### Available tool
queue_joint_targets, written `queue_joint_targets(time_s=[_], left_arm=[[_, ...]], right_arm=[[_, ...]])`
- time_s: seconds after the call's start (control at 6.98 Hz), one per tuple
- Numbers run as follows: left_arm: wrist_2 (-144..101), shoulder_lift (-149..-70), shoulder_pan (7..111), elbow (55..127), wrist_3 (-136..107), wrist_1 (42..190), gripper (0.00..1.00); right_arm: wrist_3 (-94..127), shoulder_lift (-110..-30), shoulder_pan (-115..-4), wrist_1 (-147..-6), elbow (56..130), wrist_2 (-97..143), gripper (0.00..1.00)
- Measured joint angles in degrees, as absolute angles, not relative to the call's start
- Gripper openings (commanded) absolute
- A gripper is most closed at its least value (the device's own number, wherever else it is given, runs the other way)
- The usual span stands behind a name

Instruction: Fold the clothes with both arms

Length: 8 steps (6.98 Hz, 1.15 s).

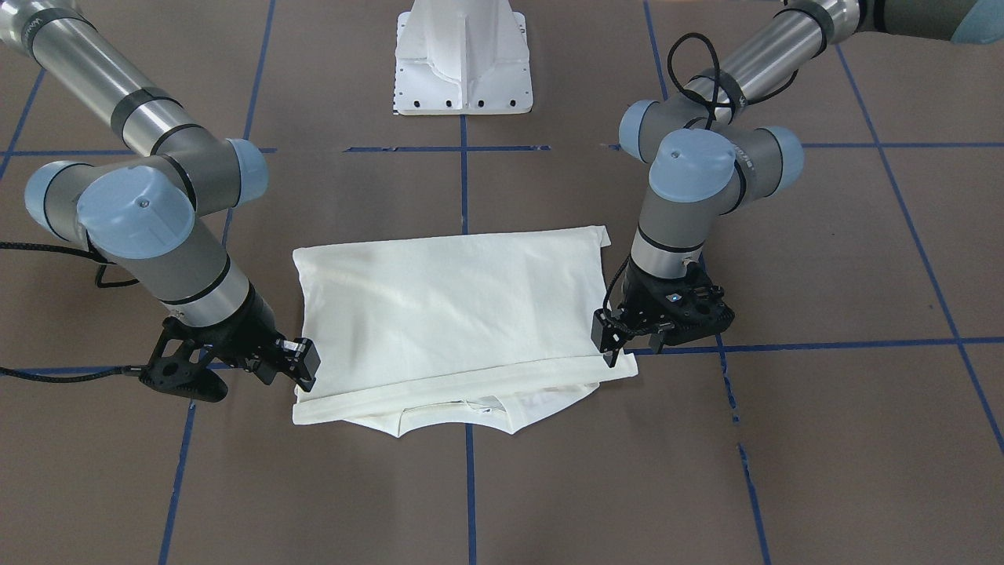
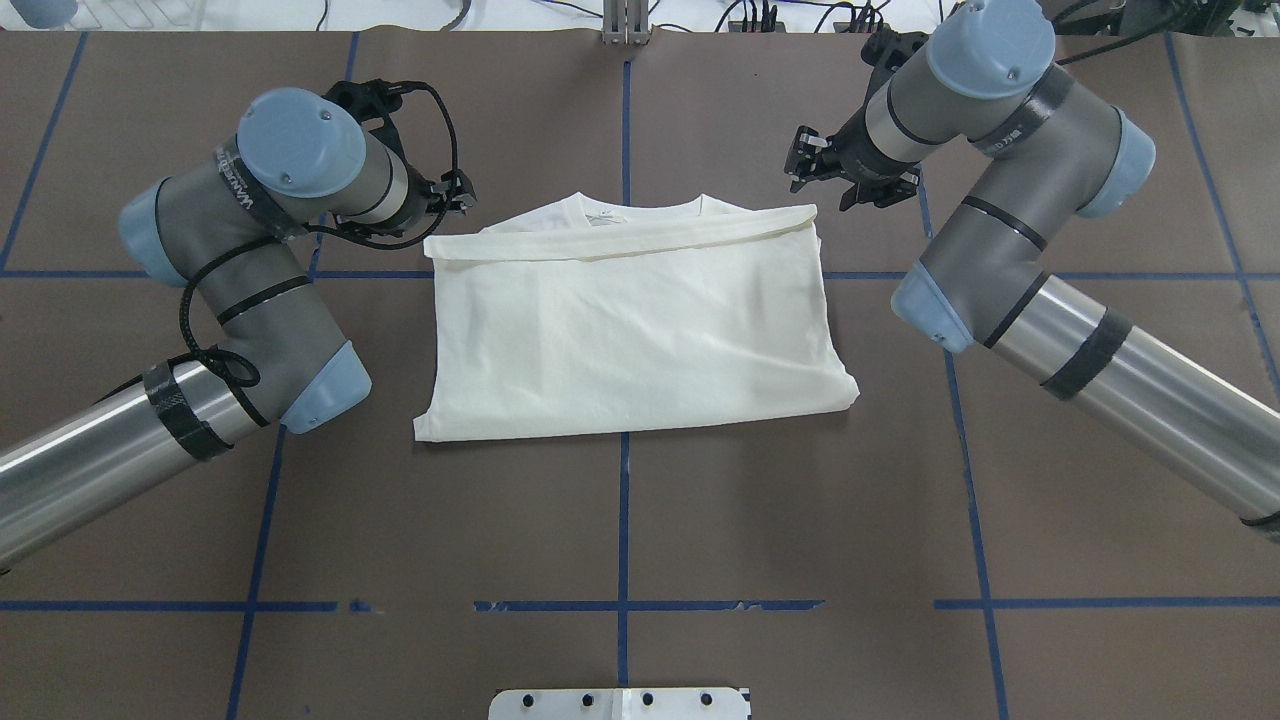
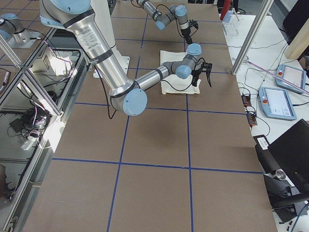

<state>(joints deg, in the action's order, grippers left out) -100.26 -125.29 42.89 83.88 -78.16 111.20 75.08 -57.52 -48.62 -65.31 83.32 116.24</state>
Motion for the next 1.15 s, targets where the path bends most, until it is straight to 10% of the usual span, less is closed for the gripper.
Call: queue_joint_targets(time_s=[0.57,0.72,0.86,1.0,1.15], left_arm=[[-100.3,-125.1,42.9,84.8,-78.1,111.3,1.0],[-100.3,-125.1,42.9,84.8,-78.1,111.3,1.0],[-100.3,-125.2,42.9,84.9,-78.2,111.3,1.0],[-100.3,-125.1,42.9,85.4,-78.3,111.3,1.0],[-100.3,-125.0,42.8,85.9,-78.3,111.3,1.0]], right_arm=[[75.7,-75.2,-37.7,-65.3,99.9,113.0,0.99],[75.7,-76.1,-35.7,-65.3,100.5,112.3,0.75],[75.8,-76.4,-34.8,-65.3,100.6,111.8,0.22],[75.7,-76.3,-34.4,-65.3,100.6,111.8,0.0],[75.7,-76.0,-34.2,-65.3,100.7,112.0,0.0]])
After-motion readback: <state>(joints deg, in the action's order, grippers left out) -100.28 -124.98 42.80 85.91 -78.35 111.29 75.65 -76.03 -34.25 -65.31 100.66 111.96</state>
